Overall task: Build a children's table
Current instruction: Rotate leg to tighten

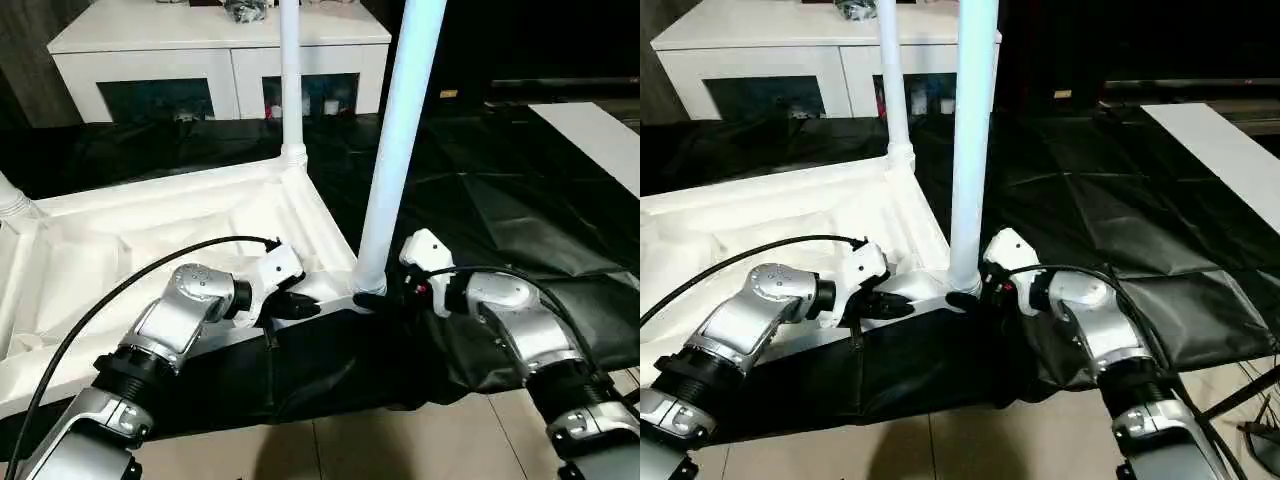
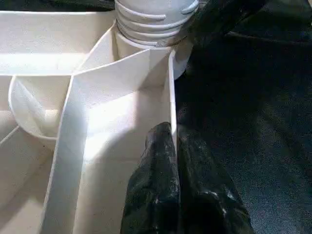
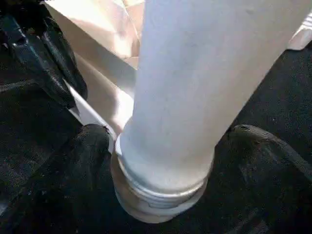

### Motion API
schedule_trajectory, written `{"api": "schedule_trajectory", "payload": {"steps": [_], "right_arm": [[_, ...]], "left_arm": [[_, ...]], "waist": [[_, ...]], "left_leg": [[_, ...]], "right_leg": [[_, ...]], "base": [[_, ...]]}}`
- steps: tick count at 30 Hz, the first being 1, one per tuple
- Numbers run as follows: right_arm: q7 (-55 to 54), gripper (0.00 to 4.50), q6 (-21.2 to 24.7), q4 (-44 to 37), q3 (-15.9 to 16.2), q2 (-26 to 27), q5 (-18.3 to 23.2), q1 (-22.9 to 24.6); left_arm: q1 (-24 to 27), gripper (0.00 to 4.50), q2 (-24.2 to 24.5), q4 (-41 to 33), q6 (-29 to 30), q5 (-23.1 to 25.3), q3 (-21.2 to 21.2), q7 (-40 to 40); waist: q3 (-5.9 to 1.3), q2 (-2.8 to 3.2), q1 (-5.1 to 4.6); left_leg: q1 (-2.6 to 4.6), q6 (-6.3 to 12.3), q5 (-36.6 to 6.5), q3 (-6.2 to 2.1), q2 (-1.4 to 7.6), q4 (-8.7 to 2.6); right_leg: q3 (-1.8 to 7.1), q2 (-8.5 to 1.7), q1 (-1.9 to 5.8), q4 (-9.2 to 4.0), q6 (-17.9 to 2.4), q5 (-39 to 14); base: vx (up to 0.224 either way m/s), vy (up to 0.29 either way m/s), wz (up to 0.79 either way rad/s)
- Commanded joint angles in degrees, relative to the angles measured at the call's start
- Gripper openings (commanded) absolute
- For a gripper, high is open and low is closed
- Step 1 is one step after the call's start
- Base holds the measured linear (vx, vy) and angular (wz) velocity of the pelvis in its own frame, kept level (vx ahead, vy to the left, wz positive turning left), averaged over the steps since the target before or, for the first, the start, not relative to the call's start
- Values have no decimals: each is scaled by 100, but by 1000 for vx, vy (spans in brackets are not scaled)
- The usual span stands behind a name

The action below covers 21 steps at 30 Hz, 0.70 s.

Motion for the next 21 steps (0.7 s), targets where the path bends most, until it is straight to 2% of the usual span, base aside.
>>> {"api": "schedule_trajectory", "payload": {"steps": [1,6,11,21], "right_arm": [[33,433,-79,87,-73,37,55,-107],[85,418,-113,412,-178,201,183,-212],[164,367,-119,661,-208,317,253,-225],[231,283,-162,808,-337,395,345,-243]], "left_arm": [[89,0,30,66,103,195,-232,-34],[120,0,33,58,113,195,-237,-46],[154,0,64,25,146,185,-249,-85],[198,0,103,-34,182,157,-238,-137]], "waist": [[-342,-16,-3],[-342,-4,0],[-351,-2,-2],[-351,19,-3]], "left_leg": [[35,277,-1117,-5,158,-435],[41,276,-1153,-2,163,-435],[34,308,-1056,-2,162,-430],[48,309,-1097,0,163,-432]], "right_leg": [[166,-229,307,-354,-1570,-710],[168,-233,299,-358,-1608,-722],[162,-230,313,-335,-1662,-524],[160,-228,307,-337,-1681,-545]], "base": [[0,0,0],[0,0,0],[0,0,0],[0,0,0]]}}
